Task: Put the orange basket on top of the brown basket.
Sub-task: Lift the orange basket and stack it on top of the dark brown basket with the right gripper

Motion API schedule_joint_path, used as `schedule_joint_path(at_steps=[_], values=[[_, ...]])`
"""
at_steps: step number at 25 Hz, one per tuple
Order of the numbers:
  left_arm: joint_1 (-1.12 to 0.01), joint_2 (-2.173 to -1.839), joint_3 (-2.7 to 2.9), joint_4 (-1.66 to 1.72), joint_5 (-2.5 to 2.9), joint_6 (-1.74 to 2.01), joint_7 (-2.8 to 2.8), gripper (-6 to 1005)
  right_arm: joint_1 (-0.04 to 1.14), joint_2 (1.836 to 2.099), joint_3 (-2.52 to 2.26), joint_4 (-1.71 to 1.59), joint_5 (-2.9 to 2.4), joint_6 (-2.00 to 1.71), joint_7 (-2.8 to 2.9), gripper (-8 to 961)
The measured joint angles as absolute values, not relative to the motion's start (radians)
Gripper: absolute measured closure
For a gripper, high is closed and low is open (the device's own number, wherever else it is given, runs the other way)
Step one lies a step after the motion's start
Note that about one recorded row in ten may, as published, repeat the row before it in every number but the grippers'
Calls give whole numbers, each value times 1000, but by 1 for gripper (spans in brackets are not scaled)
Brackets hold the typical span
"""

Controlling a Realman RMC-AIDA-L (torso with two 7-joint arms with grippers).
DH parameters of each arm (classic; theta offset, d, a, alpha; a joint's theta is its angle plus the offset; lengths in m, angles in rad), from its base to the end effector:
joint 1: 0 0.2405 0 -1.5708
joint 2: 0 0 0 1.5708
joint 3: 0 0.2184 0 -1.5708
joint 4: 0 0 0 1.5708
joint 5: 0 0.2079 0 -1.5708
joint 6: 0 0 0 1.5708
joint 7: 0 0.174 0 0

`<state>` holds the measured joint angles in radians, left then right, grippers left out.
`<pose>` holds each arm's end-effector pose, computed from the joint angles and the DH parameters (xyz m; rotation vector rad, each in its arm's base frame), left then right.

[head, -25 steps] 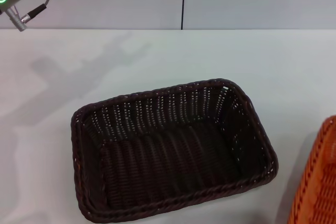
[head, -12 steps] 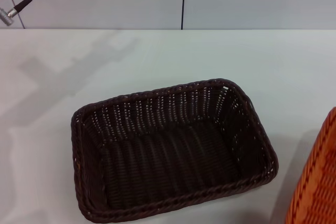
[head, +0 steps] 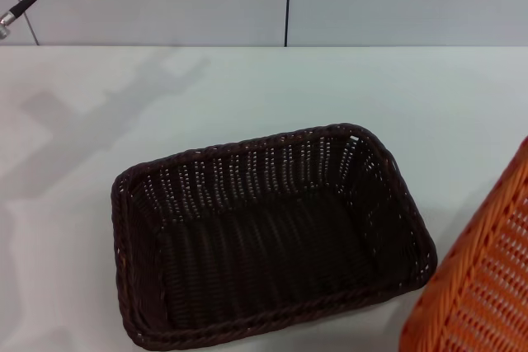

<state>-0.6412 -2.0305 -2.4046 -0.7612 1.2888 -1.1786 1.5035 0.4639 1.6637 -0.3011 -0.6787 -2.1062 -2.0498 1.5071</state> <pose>-0.1413 0.4341 0.1232 -1.9824 -0.7121 -1.3418 0.2660 0.2812 0.1851 -2.6494 0.6434 0.6917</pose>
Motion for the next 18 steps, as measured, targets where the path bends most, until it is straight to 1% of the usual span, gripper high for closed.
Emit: schedule_joint_path(at_steps=[4,7,9,10,11,12,14,15,16,18], values=[[-648,-2017,-2398,-740,1290,-1179,1504,164,449,1681,-300,-662,-1993,-2089,1510,779],[-650,-2014,-2396,-730,1292,-1180,1505,164,438,1717,-300,-653,-1889,-2092,1510,776],[-651,-2012,-2394,-726,1297,-1180,1505,164,439,1749,-298,-652,-1857,-2073,1513,773],[-651,-2010,-2391,-725,1305,-1182,1506,164,447,1781,-289,-649,-1849,-2048,1515,772],[-651,-2010,-2391,-725,1305,-1182,1506,164,447,1781,-289,-649,-1849,-2048,1515,771],[-652,-2009,-2389,-725,1310,-1184,1506,164,452,1798,-283,-648,-1848,-2035,1514,769],[-654,-2008,-2388,-725,1317,-1186,1506,164,465,1835,-267,-647,-1846,-2013,1510,767],[-654,-2007,-2385,-725,1319,-1187,1506,164,478,1871,-261,-646,-1845,-1996,1500,766],[-654,-2007,-2385,-725,1319,-1187,1506,164,478,1871,-261,-646,-1845,-1996,1500,765],[-654,-2007,-2382,-725,1319,-1188,1506,164,490,1918,-261,-643,-1839,-1976,1483,762]])
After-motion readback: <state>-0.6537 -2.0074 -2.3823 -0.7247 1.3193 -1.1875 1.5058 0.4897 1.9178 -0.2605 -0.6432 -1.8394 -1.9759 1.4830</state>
